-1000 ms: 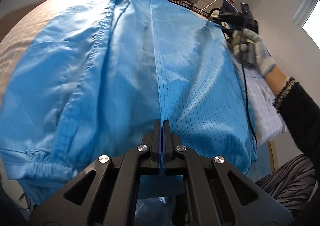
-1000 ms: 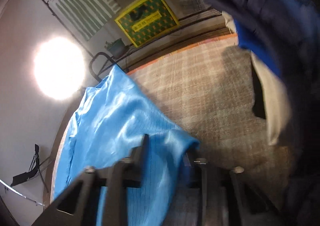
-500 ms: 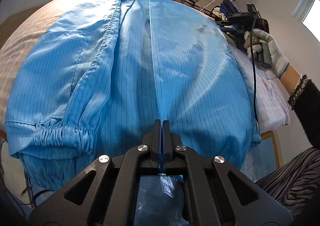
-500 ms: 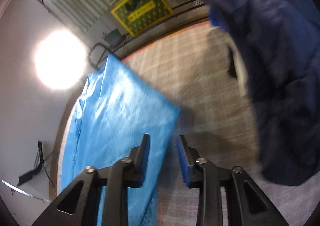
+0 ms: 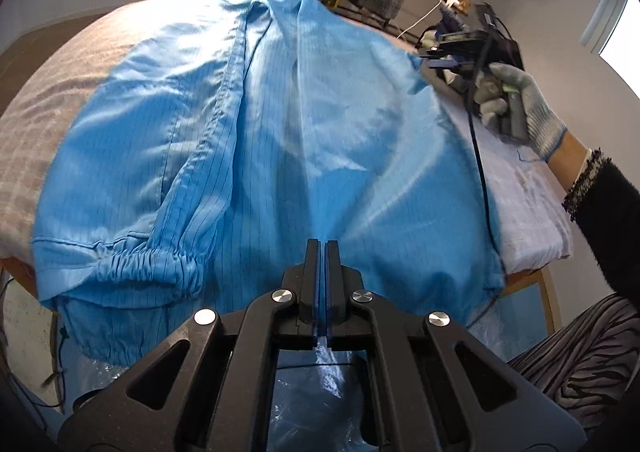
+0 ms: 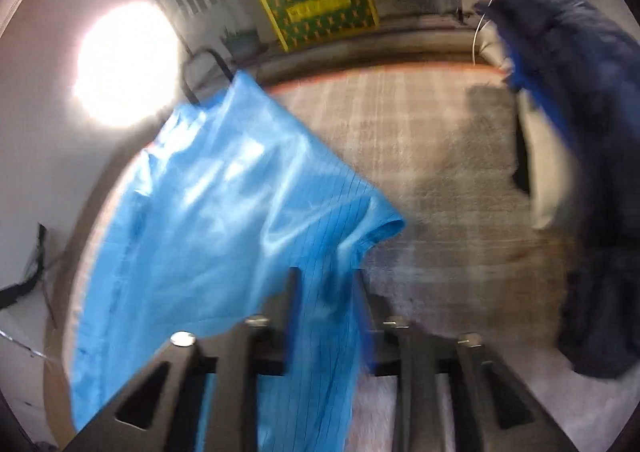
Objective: Fold large clothes
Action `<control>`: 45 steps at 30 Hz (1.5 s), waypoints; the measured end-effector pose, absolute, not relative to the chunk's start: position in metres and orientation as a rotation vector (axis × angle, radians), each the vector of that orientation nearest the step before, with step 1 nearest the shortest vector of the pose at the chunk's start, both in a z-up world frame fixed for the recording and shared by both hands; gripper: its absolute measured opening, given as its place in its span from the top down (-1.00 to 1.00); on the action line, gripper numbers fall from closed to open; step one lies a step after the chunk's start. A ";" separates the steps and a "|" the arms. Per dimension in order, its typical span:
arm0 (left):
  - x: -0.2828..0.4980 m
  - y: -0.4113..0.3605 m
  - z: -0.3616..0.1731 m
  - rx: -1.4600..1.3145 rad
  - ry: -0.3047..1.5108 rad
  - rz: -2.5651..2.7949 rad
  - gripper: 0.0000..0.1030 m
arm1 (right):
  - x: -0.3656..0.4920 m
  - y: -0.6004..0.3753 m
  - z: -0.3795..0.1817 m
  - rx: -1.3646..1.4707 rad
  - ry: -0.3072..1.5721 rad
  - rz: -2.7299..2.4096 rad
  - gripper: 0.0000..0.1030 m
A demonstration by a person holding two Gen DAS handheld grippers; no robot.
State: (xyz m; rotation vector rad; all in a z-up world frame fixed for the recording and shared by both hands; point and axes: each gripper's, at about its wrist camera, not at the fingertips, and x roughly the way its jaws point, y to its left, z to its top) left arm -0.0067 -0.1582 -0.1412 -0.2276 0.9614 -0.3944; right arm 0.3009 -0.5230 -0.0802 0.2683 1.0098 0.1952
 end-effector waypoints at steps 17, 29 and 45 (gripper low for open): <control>-0.035 -0.285 -0.139 -0.037 0.959 -0.710 0.39 | 0.049 -0.557 0.042 0.519 0.675 0.416 -0.08; -0.023 -0.308 -0.159 0.098 0.903 -0.660 0.96 | 0.018 -0.581 0.006 0.636 0.714 0.346 -0.08; -0.039 -0.325 -0.145 0.010 0.908 -0.667 0.03 | 0.022 -0.586 0.002 0.647 0.726 0.363 -0.08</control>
